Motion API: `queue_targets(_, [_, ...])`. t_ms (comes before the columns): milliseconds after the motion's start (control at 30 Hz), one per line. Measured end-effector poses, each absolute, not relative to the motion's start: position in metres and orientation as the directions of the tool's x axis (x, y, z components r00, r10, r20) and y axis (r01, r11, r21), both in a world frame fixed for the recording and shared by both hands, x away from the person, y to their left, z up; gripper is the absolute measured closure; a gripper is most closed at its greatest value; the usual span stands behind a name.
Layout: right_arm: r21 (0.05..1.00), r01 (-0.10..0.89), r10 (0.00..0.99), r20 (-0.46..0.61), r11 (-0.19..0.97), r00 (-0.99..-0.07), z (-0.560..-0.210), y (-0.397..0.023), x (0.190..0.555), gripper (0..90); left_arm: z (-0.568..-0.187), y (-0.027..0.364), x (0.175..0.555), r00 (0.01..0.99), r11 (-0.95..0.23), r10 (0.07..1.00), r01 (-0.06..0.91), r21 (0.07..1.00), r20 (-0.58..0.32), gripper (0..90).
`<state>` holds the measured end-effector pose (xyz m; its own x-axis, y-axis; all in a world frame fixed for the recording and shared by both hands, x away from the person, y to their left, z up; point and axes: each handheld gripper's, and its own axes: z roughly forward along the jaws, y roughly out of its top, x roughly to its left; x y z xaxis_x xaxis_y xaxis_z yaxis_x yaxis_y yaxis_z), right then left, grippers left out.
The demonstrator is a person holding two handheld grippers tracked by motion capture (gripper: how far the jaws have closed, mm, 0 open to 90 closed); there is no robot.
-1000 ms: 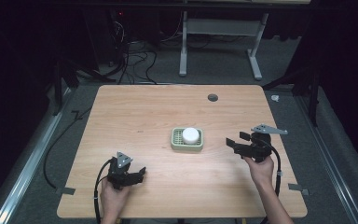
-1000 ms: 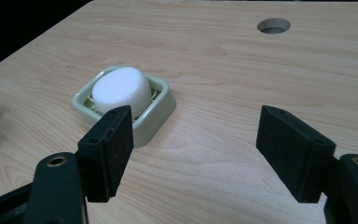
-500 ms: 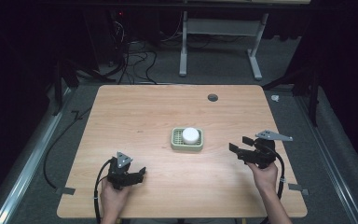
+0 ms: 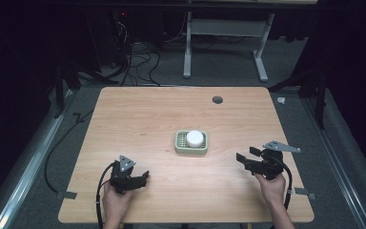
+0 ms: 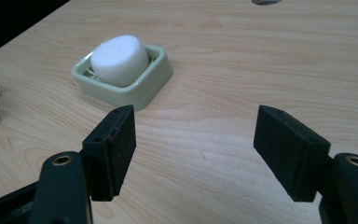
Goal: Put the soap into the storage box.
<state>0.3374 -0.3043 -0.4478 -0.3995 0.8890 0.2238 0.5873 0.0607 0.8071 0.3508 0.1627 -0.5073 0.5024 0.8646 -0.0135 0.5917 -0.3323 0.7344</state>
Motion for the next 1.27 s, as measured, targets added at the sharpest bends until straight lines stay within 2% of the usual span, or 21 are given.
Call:
queue_targets(300, [0.785, 0.615, 0.897, 0.219, 0.071, -0.383, -0.465, -0.304, 0.33, 30.8, -0.507, 0.163, 0.351, 0.502, -0.332, 0.865, 0.592, 0.734, -0.013, 20.1])
queue_targets(600, [0.754, 0.645, 0.911, 0.17, 0.125, -0.376, -0.486, -0.297, 0.324, 30.8, -0.507, 0.163, 0.351, 0.502, -0.332, 0.865, 0.592, 0.734, -0.013, 20.1])
queue_targets(1067, [0.721, 0.638, 0.924, -0.01, 0.271, -0.381, -0.502, -0.287, 0.32, 29.1, -0.507, 0.163, 0.351, 0.5, -0.33, 0.866, 0.593, 0.734, -0.014, 20.1])
queue_targets(1267, [0.721, 0.638, 0.925, -0.01, 0.27, -0.381, -0.502, -0.287, 0.32, 29.3, -0.507, 0.163, 0.351, 0.5, -0.33, 0.866, 0.593, 0.734, -0.015, 20.1])
